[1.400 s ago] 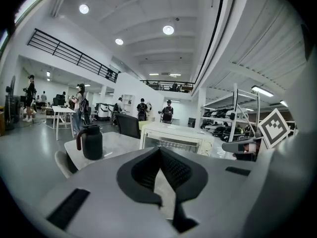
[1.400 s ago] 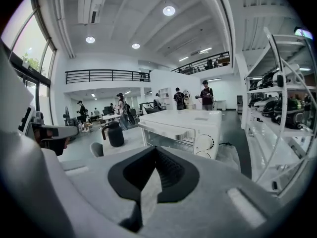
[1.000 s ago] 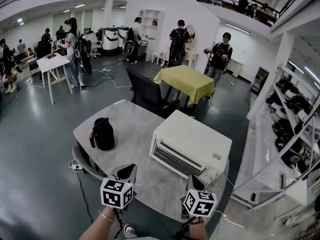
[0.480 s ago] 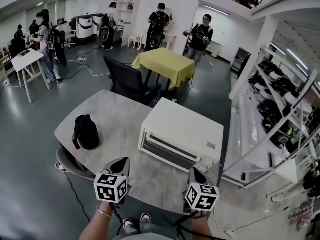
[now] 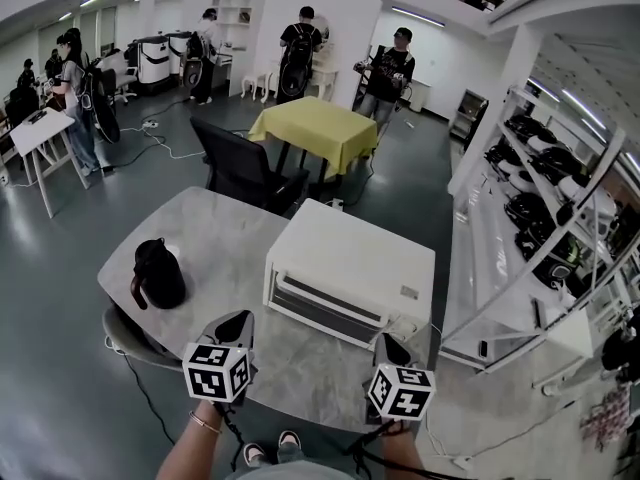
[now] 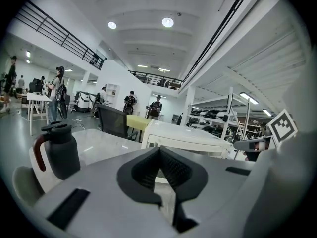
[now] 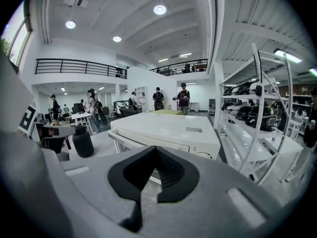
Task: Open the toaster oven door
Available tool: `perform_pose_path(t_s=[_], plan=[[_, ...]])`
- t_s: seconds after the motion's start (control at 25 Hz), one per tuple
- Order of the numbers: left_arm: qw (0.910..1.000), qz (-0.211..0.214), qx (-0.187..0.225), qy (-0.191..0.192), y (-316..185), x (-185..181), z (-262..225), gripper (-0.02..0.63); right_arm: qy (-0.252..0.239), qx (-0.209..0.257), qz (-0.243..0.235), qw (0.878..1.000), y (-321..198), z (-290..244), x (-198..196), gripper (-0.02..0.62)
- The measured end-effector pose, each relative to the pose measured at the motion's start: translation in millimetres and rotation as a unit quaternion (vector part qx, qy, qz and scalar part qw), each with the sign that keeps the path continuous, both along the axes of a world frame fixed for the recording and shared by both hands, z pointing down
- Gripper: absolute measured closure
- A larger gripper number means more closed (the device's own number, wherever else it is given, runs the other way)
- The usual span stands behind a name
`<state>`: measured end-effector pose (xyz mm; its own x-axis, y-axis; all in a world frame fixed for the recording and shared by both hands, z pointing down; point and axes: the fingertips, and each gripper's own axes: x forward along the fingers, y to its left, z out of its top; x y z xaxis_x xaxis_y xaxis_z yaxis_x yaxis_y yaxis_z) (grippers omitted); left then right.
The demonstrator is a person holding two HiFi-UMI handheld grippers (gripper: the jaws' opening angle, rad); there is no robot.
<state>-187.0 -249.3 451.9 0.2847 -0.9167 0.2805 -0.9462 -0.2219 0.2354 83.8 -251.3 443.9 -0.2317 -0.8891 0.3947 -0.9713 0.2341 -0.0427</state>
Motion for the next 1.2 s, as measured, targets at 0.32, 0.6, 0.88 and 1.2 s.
perform_pose_path(t_s=[0.32, 0.6, 0.88, 1.2], plan=[[0.9998, 0.006, -0.008, -0.018, -19.1, 18.0, -3.7, 0.601, -0.014, 0.002, 0.034, 0.999, -3.9, -3.5, 33.5, 0.591], [0.9989, 0.019, -0.016, -0.039, -37.2, 37.0, -8.2, 0.6, -0.034, -0.003, 0.071, 0.997, -5.8, 1.5, 64.7, 0.591], [0.9984, 0.025, -0.021, -0.046, -57.4, 39.4, -7.6, 0.6, -0.048, -0.007, 0.091, 0.995, -11.8, 11.7, 77.5, 0.59], [0.9977, 0.036, -0.026, -0.052, -73.3, 38.7, -3.5, 0.594, -0.053, -0.012, 0.107, 0.993, -21.1, 16.7, 82.9, 0.591]])
